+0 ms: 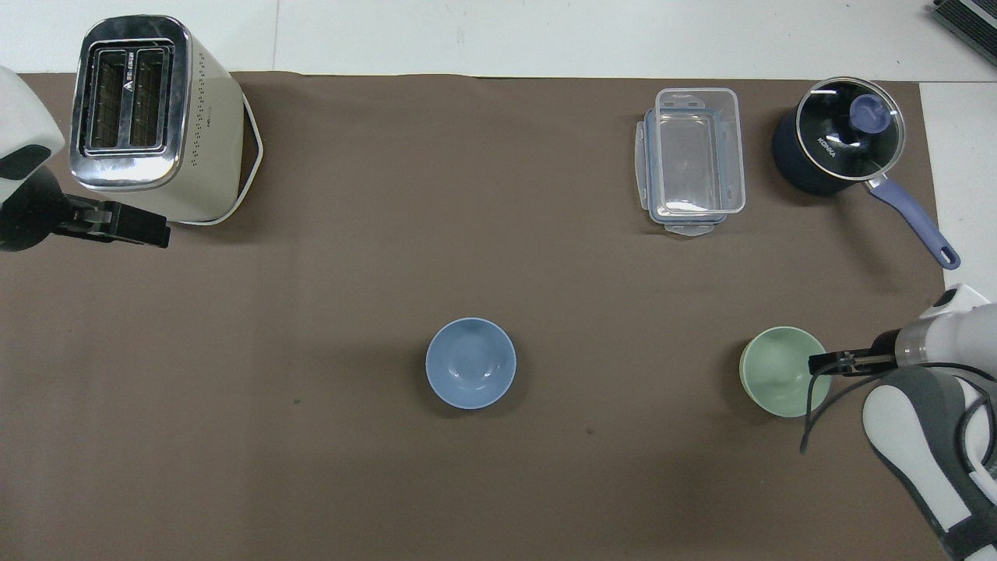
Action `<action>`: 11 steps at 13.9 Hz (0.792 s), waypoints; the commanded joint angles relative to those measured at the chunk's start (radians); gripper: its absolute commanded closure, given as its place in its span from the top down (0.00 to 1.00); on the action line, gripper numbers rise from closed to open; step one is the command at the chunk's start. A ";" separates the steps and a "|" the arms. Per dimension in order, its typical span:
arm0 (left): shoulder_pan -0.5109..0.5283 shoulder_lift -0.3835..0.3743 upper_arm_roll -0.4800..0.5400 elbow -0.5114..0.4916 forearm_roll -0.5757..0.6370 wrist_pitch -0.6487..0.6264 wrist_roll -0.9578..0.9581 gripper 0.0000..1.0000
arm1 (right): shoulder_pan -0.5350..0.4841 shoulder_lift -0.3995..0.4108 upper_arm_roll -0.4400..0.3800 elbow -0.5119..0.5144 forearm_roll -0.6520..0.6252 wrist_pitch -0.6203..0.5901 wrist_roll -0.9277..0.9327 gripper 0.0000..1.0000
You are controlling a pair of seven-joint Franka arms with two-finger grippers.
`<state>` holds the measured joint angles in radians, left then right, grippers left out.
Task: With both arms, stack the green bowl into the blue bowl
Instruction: 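Grasp the green bowl rim with the right gripper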
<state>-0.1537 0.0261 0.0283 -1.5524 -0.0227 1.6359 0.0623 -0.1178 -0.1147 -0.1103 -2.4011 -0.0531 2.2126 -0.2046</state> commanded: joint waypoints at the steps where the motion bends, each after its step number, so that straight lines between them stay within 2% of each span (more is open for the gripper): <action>1: 0.009 0.025 -0.010 0.042 0.023 -0.068 0.014 1.00 | -0.013 0.015 0.008 -0.012 0.004 0.027 -0.035 1.00; 3: 0.013 -0.006 -0.010 -0.006 0.023 -0.081 0.014 1.00 | -0.014 0.027 0.008 -0.012 0.012 0.029 -0.053 0.98; 4: 0.011 -0.018 -0.010 -0.026 0.023 -0.080 0.017 1.00 | -0.016 0.033 0.008 -0.012 0.036 0.038 -0.070 0.86; 5: 0.011 -0.034 -0.010 -0.053 0.021 -0.073 0.016 1.00 | -0.020 0.039 0.008 -0.013 0.056 0.042 -0.084 0.80; 9: 0.011 -0.040 -0.010 -0.061 0.021 -0.067 0.011 1.00 | -0.022 0.044 0.008 -0.033 0.068 0.068 -0.091 0.64; 11: 0.013 -0.040 -0.010 -0.069 0.010 -0.021 0.014 1.00 | -0.022 0.044 0.008 -0.056 0.070 0.104 -0.093 0.55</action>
<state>-0.1523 0.0141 0.0270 -1.5822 -0.0199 1.5759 0.0630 -0.1220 -0.0667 -0.1095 -2.4264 -0.0093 2.2723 -0.2571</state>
